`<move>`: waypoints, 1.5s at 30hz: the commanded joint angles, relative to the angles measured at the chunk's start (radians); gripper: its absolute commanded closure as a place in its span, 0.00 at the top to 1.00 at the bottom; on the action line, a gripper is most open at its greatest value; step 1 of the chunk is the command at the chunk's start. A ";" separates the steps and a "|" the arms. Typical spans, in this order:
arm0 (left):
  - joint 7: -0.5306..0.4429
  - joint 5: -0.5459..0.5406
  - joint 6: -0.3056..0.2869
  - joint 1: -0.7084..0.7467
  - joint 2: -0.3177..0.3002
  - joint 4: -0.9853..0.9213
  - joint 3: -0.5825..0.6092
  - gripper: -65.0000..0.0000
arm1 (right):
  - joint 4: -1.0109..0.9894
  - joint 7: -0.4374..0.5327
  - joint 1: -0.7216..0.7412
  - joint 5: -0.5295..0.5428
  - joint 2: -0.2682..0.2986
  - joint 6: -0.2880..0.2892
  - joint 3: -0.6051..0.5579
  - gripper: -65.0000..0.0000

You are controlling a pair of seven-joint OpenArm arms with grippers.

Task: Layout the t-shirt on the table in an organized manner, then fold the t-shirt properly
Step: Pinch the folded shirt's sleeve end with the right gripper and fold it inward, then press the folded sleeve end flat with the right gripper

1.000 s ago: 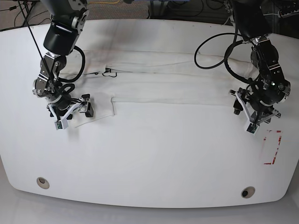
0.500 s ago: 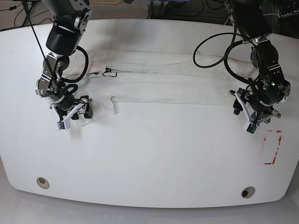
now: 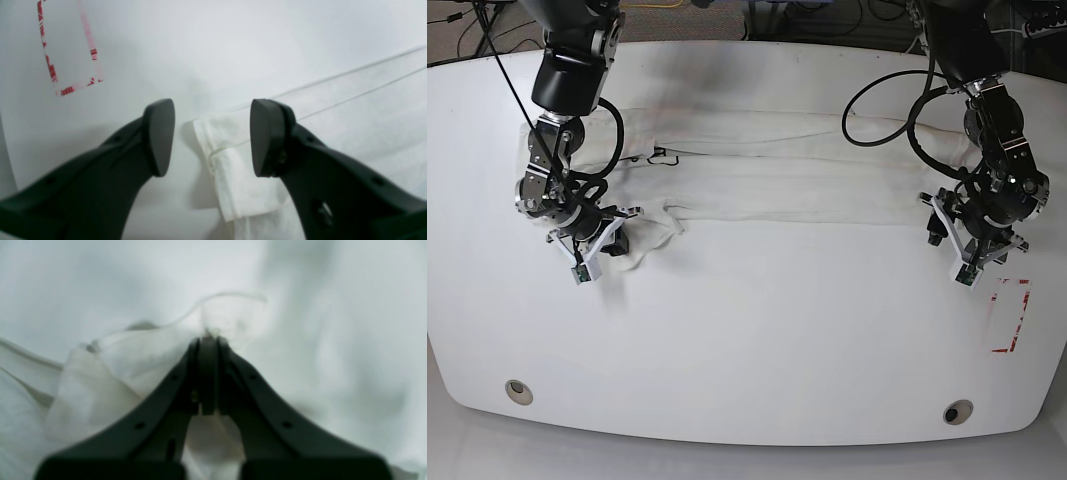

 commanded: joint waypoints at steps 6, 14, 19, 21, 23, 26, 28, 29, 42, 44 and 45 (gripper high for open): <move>-0.016 -0.005 0.002 -0.017 -0.010 0.014 -0.002 0.51 | 0.306 -0.118 -0.025 0.017 -0.018 0.006 0.006 0.00; -0.016 -0.003 0.002 -0.014 -0.010 0.014 -0.002 0.51 | 0.655 -0.305 -0.140 0.018 -0.067 0.006 0.006 0.00; -0.016 -0.003 0.002 -0.014 -0.010 0.014 -0.002 0.51 | 0.807 -0.380 -0.246 0.018 -0.106 0.006 0.007 0.00; -0.016 -0.003 0.002 -0.014 -0.015 0.014 -0.002 0.51 | 0.833 -0.390 -0.287 0.017 -0.118 0.006 0.007 0.00; -0.016 -0.003 0.002 -0.014 -0.024 0.014 -0.001 0.51 | 0.834 -0.390 -0.323 0.017 -0.121 0.006 0.015 0.00; -0.016 -0.003 0.002 -0.014 -0.029 0.014 0.001 0.51 | 0.833 -0.390 -0.373 0.017 -0.126 0.006 0.050 0.00; -0.016 -0.003 0.002 -0.013 -0.030 0.008 -0.001 0.51 | 0.830 -0.390 -0.393 0.017 -0.140 0.006 0.065 0.00; -0.016 -0.003 0.002 -0.013 -0.030 0.000 -0.001 0.51 | 0.830 -0.390 -0.406 0.017 -0.147 0.006 0.075 0.00; -0.019 -0.005 0.002 -0.014 -0.058 -0.061 -0.002 0.51 | 0.833 -0.419 -0.510 0.018 -0.160 0.006 0.079 0.43; -0.019 -0.005 0.002 -0.014 -0.058 -0.061 -0.002 0.51 | 0.833 -0.419 -0.511 0.024 -0.160 0.006 0.084 0.52; -0.019 -0.005 0.002 -0.014 -0.058 -0.061 -0.002 0.51 | 0.833 -0.419 -0.511 0.038 -0.160 0.006 0.087 0.55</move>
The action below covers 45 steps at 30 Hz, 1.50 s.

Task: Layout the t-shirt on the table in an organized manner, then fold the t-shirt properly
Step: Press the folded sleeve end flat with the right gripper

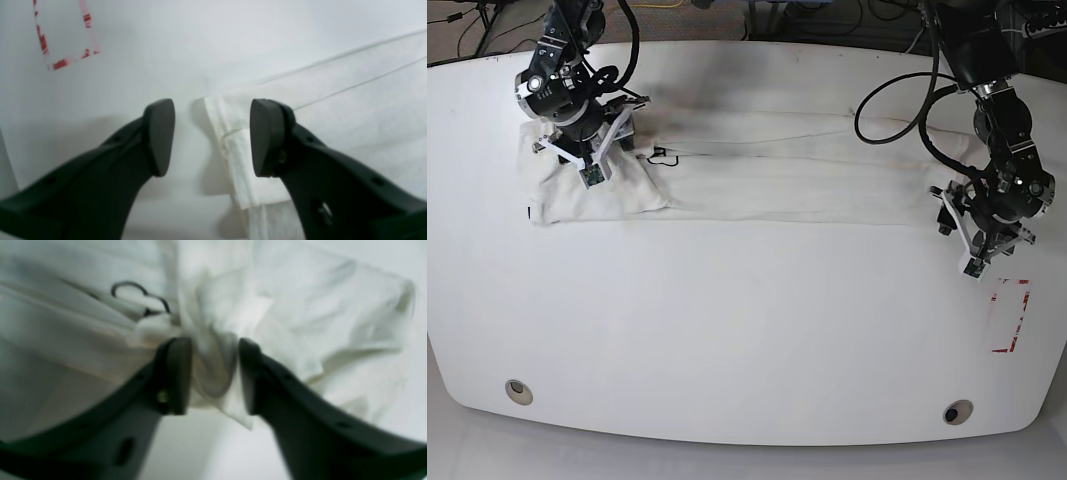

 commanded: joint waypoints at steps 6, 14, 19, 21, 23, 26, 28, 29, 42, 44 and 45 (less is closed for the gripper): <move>-0.018 -0.011 0.000 -0.020 -0.009 0.014 -0.001 0.51 | 0.020 0.019 0.041 0.164 0.019 -0.002 0.075 0.57; -0.018 -0.011 0.000 -0.020 -0.005 0.014 -0.001 0.51 | -0.035 0.018 0.112 0.190 0.032 -0.002 0.092 0.57; -0.018 -0.011 0.000 -0.020 -0.007 0.014 -0.001 0.51 | -0.097 0.018 0.132 0.189 0.036 -0.002 0.095 0.57; -0.018 -0.011 0.000 -0.020 -0.009 0.014 -0.001 0.51 | -0.120 0.019 0.142 0.189 0.036 -0.002 0.100 0.57; -0.018 -0.011 0.000 -0.020 -0.009 0.014 -0.001 0.51 | -0.143 0.019 0.146 0.189 0.038 -0.002 0.100 0.57; -0.018 -0.012 0.000 -0.020 -0.009 0.017 -0.001 0.51 | -0.189 0.025 0.150 0.189 0.065 -0.002 0.102 0.56; -0.018 -0.012 0.000 -0.020 -0.009 0.017 -0.001 0.51 | -0.217 0.036 0.152 0.187 0.075 -0.002 0.102 0.56; -0.018 -0.012 0.000 -0.020 -0.009 0.017 -0.001 0.51 | -0.230 0.054 0.152 0.187 0.081 -0.002 0.102 0.56; -0.018 -0.012 0.000 -0.018 -0.004 0.017 -0.001 0.51 | -0.213 0.166 0.167 0.092 0.161 -0.002 0.175 0.56; -0.018 -0.012 0.000 -0.018 -0.004 0.017 -0.001 0.51 | -0.198 0.166 0.167 0.083 0.164 -0.002 0.175 0.56; -0.018 -0.012 0.000 -0.018 -0.002 0.017 -0.001 0.51 | -0.184 0.166 0.165 0.078 0.164 -0.002 0.175 0.56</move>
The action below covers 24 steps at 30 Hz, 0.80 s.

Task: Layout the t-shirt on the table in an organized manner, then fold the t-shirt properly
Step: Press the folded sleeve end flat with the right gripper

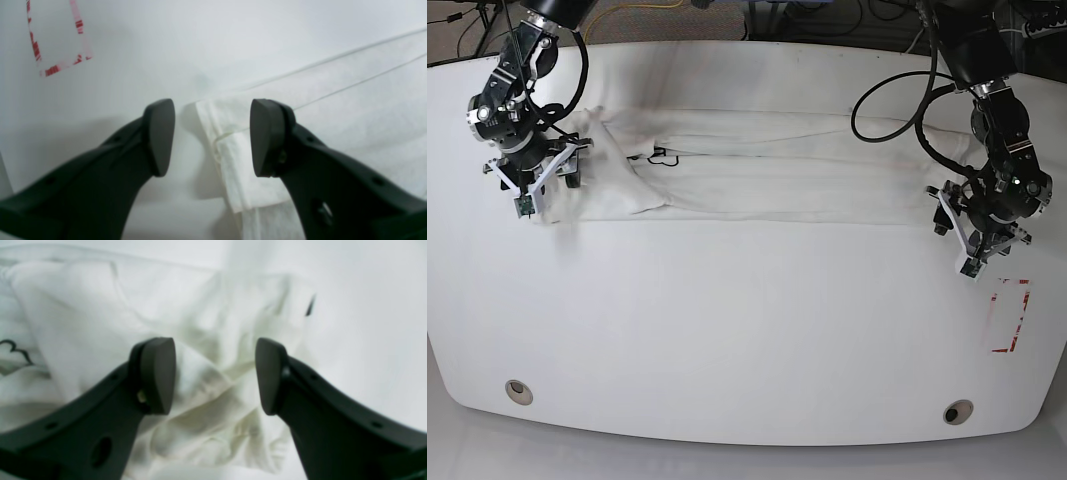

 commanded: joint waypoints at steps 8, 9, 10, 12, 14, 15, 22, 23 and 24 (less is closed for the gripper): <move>-0.015 -0.008 0.002 -0.019 -0.009 0.017 -0.003 0.51 | 0.212 -0.054 -0.032 0.038 -0.023 0.002 -0.001 0.56; -0.015 -0.011 0.002 -0.019 -0.009 0.019 -0.003 0.51 | 0.226 -0.068 -0.034 0.051 -0.040 0.002 -0.001 0.56; -0.015 -0.011 0.002 -0.019 -0.009 0.019 -0.003 0.51 | 0.235 -0.077 -0.037 0.066 -0.057 0.002 -0.001 0.56; -0.015 -0.012 0.002 -0.021 -0.009 0.020 -0.004 0.51 | 0.240 -0.089 -0.041 0.098 -0.078 0.002 -0.001 0.56; -0.014 -0.016 0.002 -0.021 -0.008 0.034 -0.028 0.51 | 0.235 -0.089 -0.049 0.129 -0.084 0.002 0.000 0.56; -0.012 -0.022 0.002 -0.019 -0.006 0.040 -0.044 0.51 | 0.234 -0.089 -0.057 0.132 -0.088 0.002 0.000 0.55; 0.034 -0.195 0.002 -0.022 0.005 0.042 -0.219 0.52 | 0.129 -0.038 -0.081 0.134 -0.130 0.002 0.002 0.25; 0.055 -0.217 0.002 -0.025 0.005 0.040 -0.238 0.52 | 0.108 -0.021 -0.083 0.134 -0.130 0.002 0.002 0.20; 0.083 -0.243 0.002 -0.027 0.005 0.040 -0.256 0.52 | 0.079 -0.002 -0.083 0.134 -0.124 0.002 0.002 0.15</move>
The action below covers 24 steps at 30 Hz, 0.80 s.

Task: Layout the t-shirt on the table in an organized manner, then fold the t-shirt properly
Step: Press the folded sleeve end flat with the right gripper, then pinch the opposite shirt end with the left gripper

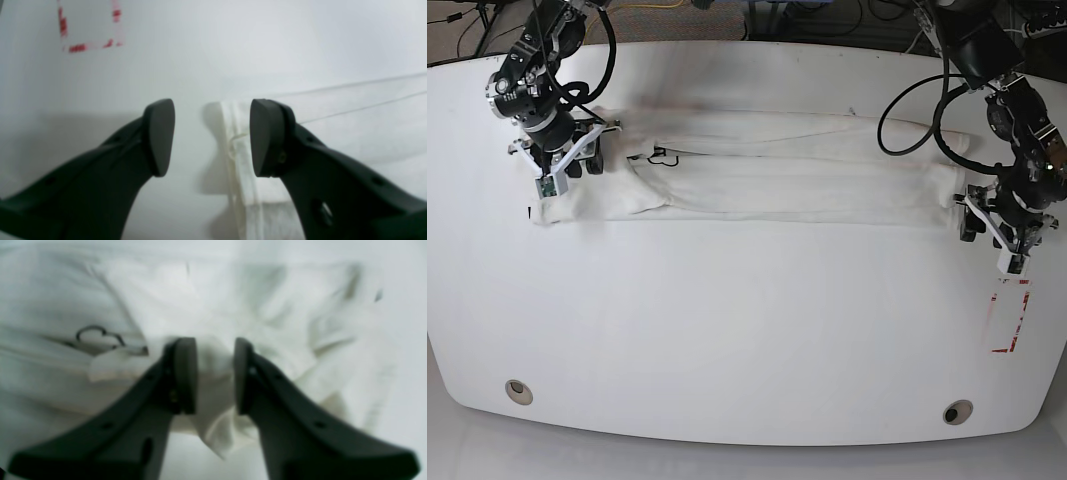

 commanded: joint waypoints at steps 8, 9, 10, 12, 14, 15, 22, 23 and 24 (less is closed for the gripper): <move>0.160 -0.227 -0.001 -0.020 -0.011 -0.024 -0.119 0.52 | -0.212 0.127 0.021 0.028 0.074 0.000 -0.005 0.14; 0.175 -0.245 -0.001 -0.018 -0.020 -0.041 -0.125 0.52 | -0.214 0.137 0.022 0.028 0.079 0.000 -0.005 0.15; 0.184 -0.258 -0.001 -0.017 -0.029 -0.053 -0.130 0.52 | -0.215 0.141 0.024 0.028 0.082 0.000 -0.005 0.14; 0.198 -0.287 -0.001 -0.015 -0.051 -0.085 -0.133 0.52 | -0.217 0.144 0.022 0.028 0.087 0.000 -0.005 0.14; 0.200 -0.308 -0.001 -0.014 -0.064 -0.121 -0.132 0.52 | -0.217 0.144 0.022 0.028 0.087 0.000 -0.005 0.14; 0.200 -0.316 -0.001 -0.012 -0.067 -0.136 -0.132 0.52 | -0.217 0.144 0.022 0.028 0.087 0.000 -0.005 0.14; 0.198 -0.354 -0.001 0.028 -0.106 -0.242 -0.115 0.52 | -0.217 0.144 0.022 0.028 0.085 0.000 -0.005 0.14; 0.198 -0.360 -0.001 0.031 -0.110 -0.249 -0.107 0.52 | -0.217 0.144 0.022 0.028 0.084 0.000 -0.005 0.14; 0.198 -0.366 -0.001 0.032 -0.115 -0.254 -0.096 0.52 | -0.217 0.144 0.022 0.028 0.084 0.000 -0.005 0.14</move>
